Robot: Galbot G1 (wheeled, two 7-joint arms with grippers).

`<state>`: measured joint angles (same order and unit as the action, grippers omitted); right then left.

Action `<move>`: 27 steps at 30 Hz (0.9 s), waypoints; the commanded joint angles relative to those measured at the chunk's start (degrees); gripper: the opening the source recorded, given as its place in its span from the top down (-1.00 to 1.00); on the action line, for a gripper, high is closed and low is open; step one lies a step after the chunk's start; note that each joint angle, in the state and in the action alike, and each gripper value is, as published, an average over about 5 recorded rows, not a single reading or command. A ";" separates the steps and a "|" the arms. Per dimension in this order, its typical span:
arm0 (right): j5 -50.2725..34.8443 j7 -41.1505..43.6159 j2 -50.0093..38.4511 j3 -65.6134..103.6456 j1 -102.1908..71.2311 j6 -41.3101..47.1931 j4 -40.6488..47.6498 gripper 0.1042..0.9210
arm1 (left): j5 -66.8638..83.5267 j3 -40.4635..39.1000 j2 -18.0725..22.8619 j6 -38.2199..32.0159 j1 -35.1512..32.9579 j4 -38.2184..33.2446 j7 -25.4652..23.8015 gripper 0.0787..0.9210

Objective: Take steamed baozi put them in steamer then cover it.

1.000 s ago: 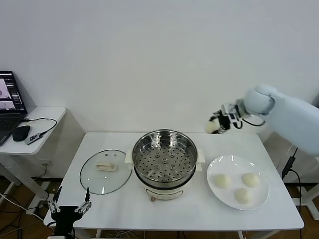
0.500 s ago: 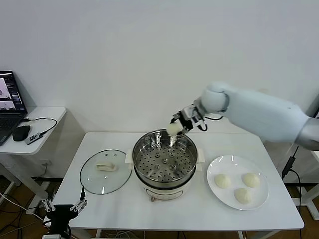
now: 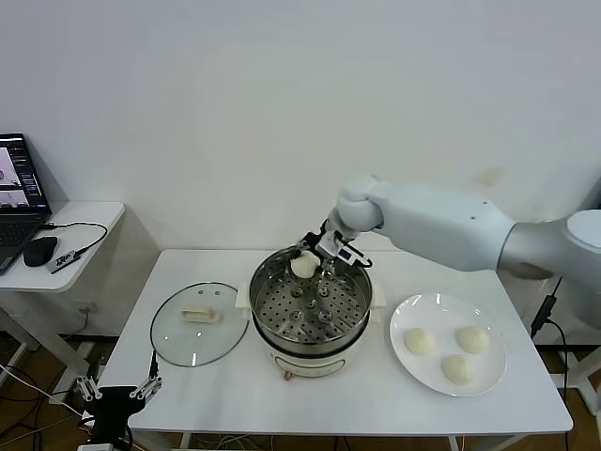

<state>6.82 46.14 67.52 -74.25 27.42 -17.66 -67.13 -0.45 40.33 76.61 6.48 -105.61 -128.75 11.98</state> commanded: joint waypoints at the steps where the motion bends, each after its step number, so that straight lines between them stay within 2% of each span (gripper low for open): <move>1: 9.30 -1.12 2.65 -0.58 -2.54 -7.51 3.93 -0.14 | -0.01 0.07 0.03 0.02 0.03 -0.09 0.00 -0.77; 11: 12.50 -2.42 3.95 0.82 -3.65 -9.82 7.82 -0.16 | -0.03 0.06 -0.09 0.04 -0.11 -0.68 -0.02 -0.77; 17: 12.03 -3.23 4.60 1.17 -3.47 -10.65 8.49 -0.48 | -0.04 0.02 -0.01 0.07 -0.16 -0.93 0.00 -0.77; 21: 7.94 -2.16 3.54 0.46 -1.19 -9.45 5.77 -0.71 | -0.04 -0.04 0.06 0.07 -0.26 -0.90 0.02 -0.77; 27: -6.69 3.71 -1.59 -3.32 7.51 -0.52 -3.43 -0.76 | -0.01 -0.19 -0.03 0.06 -0.38 -1.05 0.01 -0.77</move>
<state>11.86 45.63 69.46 -75.03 27.96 -24.44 -63.51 -0.48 40.18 76.69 6.53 -105.89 -129.63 11.99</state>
